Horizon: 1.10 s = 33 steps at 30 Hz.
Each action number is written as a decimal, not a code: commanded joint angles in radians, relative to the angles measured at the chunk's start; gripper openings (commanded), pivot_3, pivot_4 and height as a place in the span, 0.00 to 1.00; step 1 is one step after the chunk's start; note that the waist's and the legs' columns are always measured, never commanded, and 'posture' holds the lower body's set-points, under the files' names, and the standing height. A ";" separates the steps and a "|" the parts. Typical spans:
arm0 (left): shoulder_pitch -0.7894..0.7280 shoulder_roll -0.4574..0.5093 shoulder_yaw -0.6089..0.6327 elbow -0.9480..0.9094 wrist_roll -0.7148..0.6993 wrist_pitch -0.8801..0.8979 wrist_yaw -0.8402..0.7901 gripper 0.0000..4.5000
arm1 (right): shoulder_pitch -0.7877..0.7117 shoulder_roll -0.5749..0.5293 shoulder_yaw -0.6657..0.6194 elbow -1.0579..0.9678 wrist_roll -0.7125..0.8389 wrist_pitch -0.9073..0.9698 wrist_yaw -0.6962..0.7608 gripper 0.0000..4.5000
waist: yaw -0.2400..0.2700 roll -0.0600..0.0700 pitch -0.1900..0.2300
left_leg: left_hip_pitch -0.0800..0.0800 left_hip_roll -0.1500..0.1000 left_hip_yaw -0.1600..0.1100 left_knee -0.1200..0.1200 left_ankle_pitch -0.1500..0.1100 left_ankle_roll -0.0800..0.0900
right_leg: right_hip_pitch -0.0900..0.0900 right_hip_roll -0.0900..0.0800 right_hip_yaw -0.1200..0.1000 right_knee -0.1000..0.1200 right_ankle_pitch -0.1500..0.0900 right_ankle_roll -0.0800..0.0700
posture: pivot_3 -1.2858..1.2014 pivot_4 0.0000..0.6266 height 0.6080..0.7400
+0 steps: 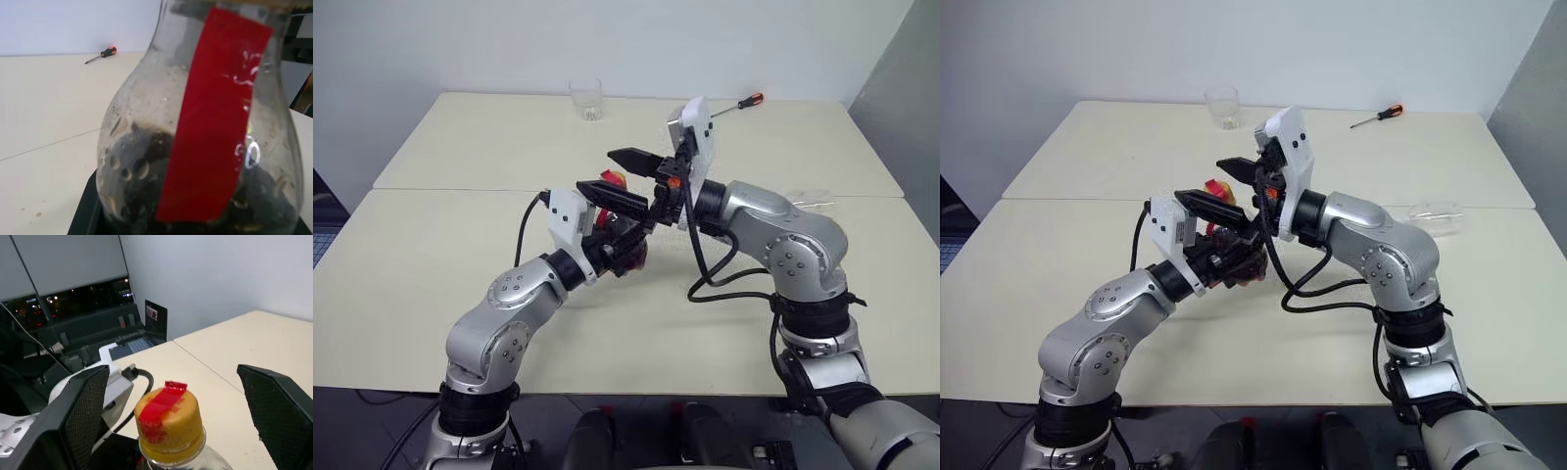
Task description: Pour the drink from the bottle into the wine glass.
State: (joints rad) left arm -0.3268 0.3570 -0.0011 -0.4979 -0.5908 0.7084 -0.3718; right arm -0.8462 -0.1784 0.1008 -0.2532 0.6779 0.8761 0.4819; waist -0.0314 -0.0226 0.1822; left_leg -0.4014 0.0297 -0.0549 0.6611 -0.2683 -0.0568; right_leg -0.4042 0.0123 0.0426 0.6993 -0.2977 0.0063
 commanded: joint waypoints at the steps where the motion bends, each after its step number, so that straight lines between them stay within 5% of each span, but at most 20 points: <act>1: -0.015 -0.006 0.003 -0.050 0.001 -0.022 0.002 0.44 | -0.018 -0.001 0.002 -0.011 -0.009 -0.022 0.018 0.91 | 0.000 0.000 0.000 | 0.000 0.000 0.000 0.000 0.000 0.000 | 0.000 0.000 0.000 0.000 0.000 0.000 | 0.52 0.24 1.00; 10: -0.022 -0.008 0.003 -0.044 0.006 -0.020 0.000 0.44 | -0.020 -0.004 0.000 -0.006 -0.007 -0.021 0.055 0.29 | 0.000 0.000 0.000 | 0.000 0.000 0.000 0.000 0.000 0.000 | 0.000 0.000 0.000 0.000 0.000 0.000 | 0.52 0.24 1.00; 18: 0.004 0.027 0.013 -0.082 -0.080 0.035 -0.067 0.44 | -0.036 -0.031 0.017 0.011 -0.012 -0.061 0.162 0.29 | 0.000 0.000 0.000 | 0.000 0.000 0.000 0.000 0.000 0.000 | 0.000 0.000 0.000 0.000 0.000 0.000 | 0.52 0.24 1.00; 22: 0.050 0.101 0.066 -0.163 -0.288 0.117 -0.181 0.44 | -0.083 -0.075 0.030 0.043 0.053 -0.087 0.397 0.29 | -0.003 0.001 0.001 | 0.000 0.000 0.000 0.000 0.000 0.000 | 0.000 0.000 0.000 0.000 0.000 0.000 | 0.52 0.24 1.00; 33: 0.108 0.241 0.085 -0.266 -0.535 0.164 -0.284 0.44 | -0.114 -0.120 0.107 0.070 0.107 -0.137 0.814 0.29 | -0.001 0.001 0.001 | 0.001 0.000 -0.001 0.001 0.000 0.000 | 0.001 0.000 -0.001 0.000 0.000 0.000 | 0.52 0.24 1.00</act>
State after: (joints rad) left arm -0.2157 0.6024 0.0914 -0.7154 -1.0495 0.8746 -0.6252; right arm -0.9282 -0.3037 0.1709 -0.1473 0.7747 0.7792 1.2285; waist -0.0325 -0.0216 0.1831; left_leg -0.4004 0.0300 -0.0559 0.6615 -0.2684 -0.0566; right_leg -0.4034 0.0125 0.0416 0.6992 -0.2976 0.0065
